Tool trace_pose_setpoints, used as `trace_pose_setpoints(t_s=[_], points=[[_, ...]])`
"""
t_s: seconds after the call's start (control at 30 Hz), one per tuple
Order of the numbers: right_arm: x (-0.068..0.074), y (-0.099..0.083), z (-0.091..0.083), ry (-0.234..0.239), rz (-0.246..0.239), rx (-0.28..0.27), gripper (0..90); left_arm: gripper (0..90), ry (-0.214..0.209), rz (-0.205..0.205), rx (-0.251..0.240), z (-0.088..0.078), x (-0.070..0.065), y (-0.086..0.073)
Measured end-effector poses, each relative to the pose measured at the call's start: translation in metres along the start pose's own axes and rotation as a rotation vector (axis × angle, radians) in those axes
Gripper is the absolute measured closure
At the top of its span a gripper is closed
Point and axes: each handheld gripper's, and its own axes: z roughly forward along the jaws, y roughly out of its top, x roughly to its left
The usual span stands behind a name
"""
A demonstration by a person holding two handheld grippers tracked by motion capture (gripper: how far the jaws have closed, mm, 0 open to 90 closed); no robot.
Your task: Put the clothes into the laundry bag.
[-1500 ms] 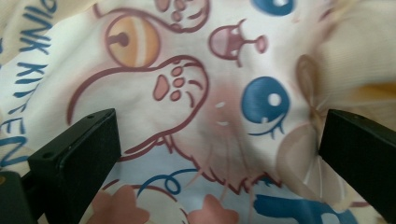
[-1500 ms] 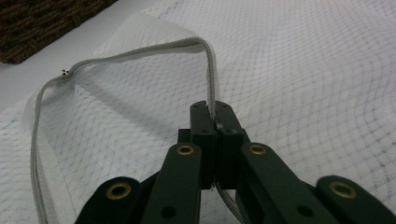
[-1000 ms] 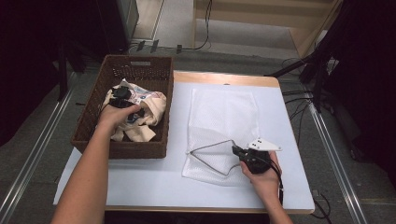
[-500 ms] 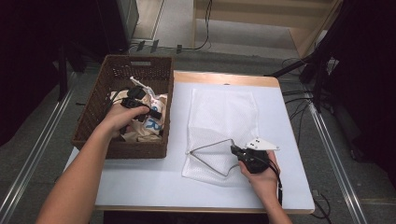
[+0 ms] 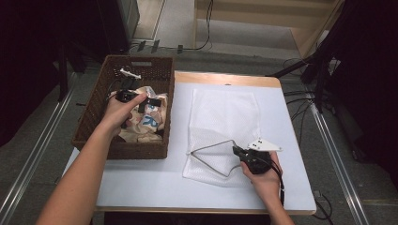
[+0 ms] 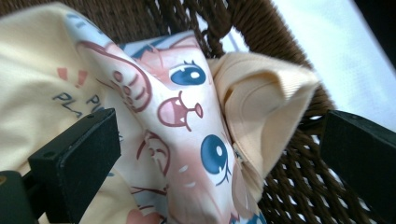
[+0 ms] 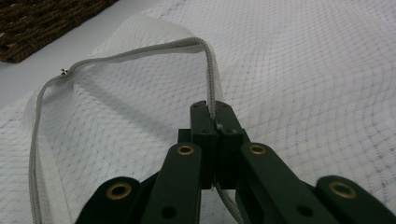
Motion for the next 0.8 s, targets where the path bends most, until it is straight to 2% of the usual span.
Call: trace_pose_setpoints(t_s=[0.03, 0.07, 0.13, 0.2, 0.3, 0.33, 0.4, 0.43, 0.57, 0.7, 0.73, 0.77, 0.8], points=[[0.000, 0.000, 0.000, 0.000, -0.001, -0.001, 90.0, 0.0, 0.014, 0.004, 0.010, 0.004, -0.002, 0.000], [0.000, 0.000, 0.000, -0.001, 0.000, -0.001, 90.0, 0.0, 0.108, 0.011, 0.051, 0.013, -0.006, 0.000], [0.000, 0.000, 0.001, -0.001, -0.002, -0.001, 90.0, 0.0, 0.246, 0.010, 0.093, 0.022, -0.006, -0.001], [0.000, 0.000, 0.001, -0.001, 0.000, 0.000, 90.0, 0.0, 0.316, 0.028, 0.134, 0.031, -0.004, -0.003], [0.000, -0.001, 0.000, 0.001, -0.002, 0.000, 90.0, 0.0, 0.383, 0.002, 0.191, 0.038, 0.004, -0.006], [0.000, -0.001, 0.000, 0.001, -0.002, 0.000, 90.0, 0.0, 0.383, 0.002, 0.191, 0.038, 0.004, -0.006], [-0.001, -0.001, 0.000, 0.002, -0.001, 0.001, 90.0, 0.0, 0.409, -0.003, 0.233, 0.041, 0.013, -0.010], [-0.001, -0.001, 0.000, 0.002, -0.001, 0.001, 90.0, 0.0, 0.409, -0.003, 0.233, 0.041, 0.013, -0.010], [-0.001, -0.001, 0.000, 0.003, 0.000, 0.001, 90.0, 0.0, 0.362, -0.014, 0.241, 0.049, 0.016, -0.016], [0.000, -0.002, 0.000, 0.001, -0.002, 0.001, 90.0, 0.0, 0.357, 0.004, 0.238, 0.050, 0.014, -0.017], [-0.001, -0.002, -0.001, 0.000, -0.002, 0.000, 90.0, 3.2, 0.344, 0.016, 0.236, 0.048, 0.012, -0.016], [-0.001, -0.001, -0.001, 0.002, -0.002, 0.000, 90.0, 20.8, 0.294, 0.049, 0.232, 0.044, 0.007, -0.014], [-0.001, -0.001, 0.000, 0.002, -0.001, 0.000, 90.0, 39.4, 0.266, 0.058, 0.226, 0.042, 0.004, -0.015]])
